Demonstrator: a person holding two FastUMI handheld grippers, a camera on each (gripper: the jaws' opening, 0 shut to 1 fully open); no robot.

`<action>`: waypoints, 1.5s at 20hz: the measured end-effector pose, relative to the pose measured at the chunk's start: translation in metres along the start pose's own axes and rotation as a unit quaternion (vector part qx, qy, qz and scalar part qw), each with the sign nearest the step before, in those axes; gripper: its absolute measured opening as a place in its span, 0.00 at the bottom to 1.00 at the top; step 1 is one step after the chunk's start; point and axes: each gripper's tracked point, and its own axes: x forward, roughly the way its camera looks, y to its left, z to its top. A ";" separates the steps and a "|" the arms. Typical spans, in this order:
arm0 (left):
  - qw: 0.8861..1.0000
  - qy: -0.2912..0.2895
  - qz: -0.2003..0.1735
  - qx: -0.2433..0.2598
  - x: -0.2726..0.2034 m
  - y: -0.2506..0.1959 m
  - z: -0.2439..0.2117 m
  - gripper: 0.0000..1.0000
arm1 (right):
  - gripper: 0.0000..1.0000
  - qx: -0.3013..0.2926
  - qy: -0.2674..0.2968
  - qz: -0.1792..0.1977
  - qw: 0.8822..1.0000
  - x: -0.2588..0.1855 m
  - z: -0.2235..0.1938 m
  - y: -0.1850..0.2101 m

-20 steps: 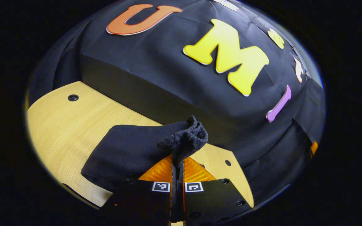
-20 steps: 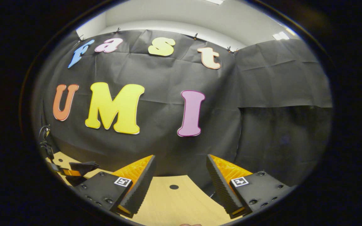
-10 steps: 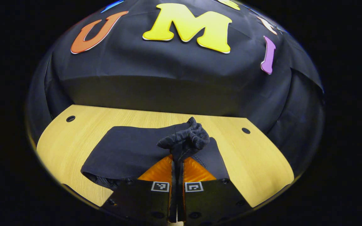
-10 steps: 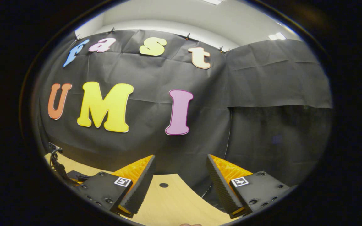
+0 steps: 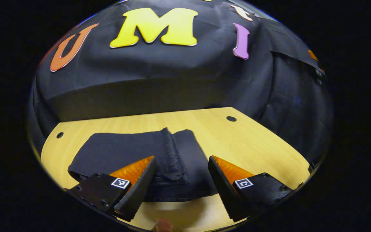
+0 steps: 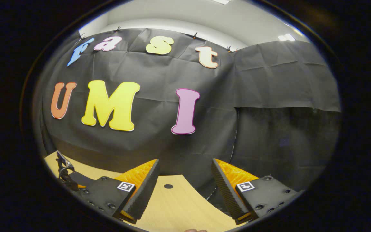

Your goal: Grasp the waist and the cuffs of the jeans and fold them to make the two legs overlap; first hold the waist and fold one-third of the jeans toward the cuffs, then hold the cuffs and fold the remaining one-third in the same direction to finish folding.

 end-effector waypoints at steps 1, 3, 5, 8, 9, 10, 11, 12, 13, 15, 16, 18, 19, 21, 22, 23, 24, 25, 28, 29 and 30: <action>1.000 -0.007 -0.014 0.009 -0.003 -0.013 0.004 1.00 | 0.99 0.000 0.000 -0.001 1.000 -0.002 0.001 -0.002; 0.999 -0.017 -0.033 0.019 -0.011 -0.032 0.009 1.00 | 0.99 0.004 0.000 -0.002 1.000 -0.006 0.002 -0.003; 0.998 -0.029 -0.045 0.022 -0.026 -0.045 0.017 1.00 | 0.99 0.008 -0.001 0.000 1.000 -0.009 0.001 -0.001; 0.997 -0.065 -0.045 0.027 -0.055 -0.045 0.046 1.00 | 0.99 0.013 0.001 0.015 1.000 -0.013 -0.003 0.015; 0.996 -0.080 -0.040 0.027 -0.068 -0.040 0.056 1.00 | 0.99 0.015 0.003 0.023 1.000 -0.014 -0.006 0.024; 0.995 -0.094 -0.032 0.026 -0.081 -0.031 0.066 1.00 | 0.98 0.020 0.005 0.034 0.999 -0.016 -0.009 0.036; 0.994 -0.108 -0.025 0.024 -0.093 -0.022 0.074 1.00 | 0.98 0.023 0.008 0.046 0.999 -0.018 -0.012 0.048; 0.993 -0.119 -0.014 0.021 -0.104 -0.010 0.082 1.00 | 0.99 0.027 0.010 0.058 0.998 -0.020 -0.015 0.061; 0.991 -0.131 0.002 0.019 -0.116 0.003 0.089 1.00 | 0.99 0.031 0.011 0.072 0.997 -0.023 -0.018 0.074; 0.988 -0.153 0.033 0.011 -0.137 0.030 0.103 1.00 | 0.99 0.040 0.012 0.099 0.994 -0.028 -0.021 0.102; 0.986 -0.160 0.050 0.007 -0.147 0.045 0.108 1.00 | 0.98 0.043 0.015 0.114 0.992 -0.031 -0.024 0.117; 0.983 -0.167 0.079 0.004 -0.167 0.070 0.113 1.00 | 0.99 0.050 0.022 0.145 0.988 -0.037 -0.028 0.147; 0.981 -0.171 0.096 0.001 -0.175 0.082 0.115 1.00 | 0.99 0.053 0.024 0.158 0.986 -0.040 -0.030 0.159; 0.976 -0.177 0.127 -0.005 -0.192 0.107 0.116 1.00 | 0.99 0.053 0.023 0.185 0.981 -0.048 -0.031 0.184; 0.974 -0.178 0.143 -0.006 -0.201 0.118 0.116 1.00 | 0.99 0.049 0.022 0.197 0.979 -0.051 -0.030 0.195; 0.971 -0.180 0.158 -0.005 -0.210 0.129 0.115 1.00 | 0.99 0.047 0.020 0.207 0.977 -0.053 -0.031 0.204; 0.969 -0.181 0.170 -0.004 -0.216 0.137 0.114 1.00 | 0.99 0.047 0.019 0.217 0.975 -0.055 -0.028 0.212; 0.967 -0.180 0.181 -0.006 -0.222 0.146 0.112 1.00 | 0.99 0.049 0.017 0.224 0.973 -0.058 -0.027 0.218; 0.961 -0.182 0.207 -0.010 -0.239 0.161 0.106 0.93 | 0.99 0.062 0.023 0.242 0.968 -0.067 -0.028 0.231; 0.960 -0.182 0.214 -0.010 -0.244 0.163 0.105 1.00 | 0.99 0.062 0.027 0.243 0.968 -0.070 -0.031 0.233; 0.958 -0.183 0.220 -0.010 -0.249 0.166 0.104 1.00 | 0.99 0.065 0.028 0.249 0.966 -0.074 -0.032 0.235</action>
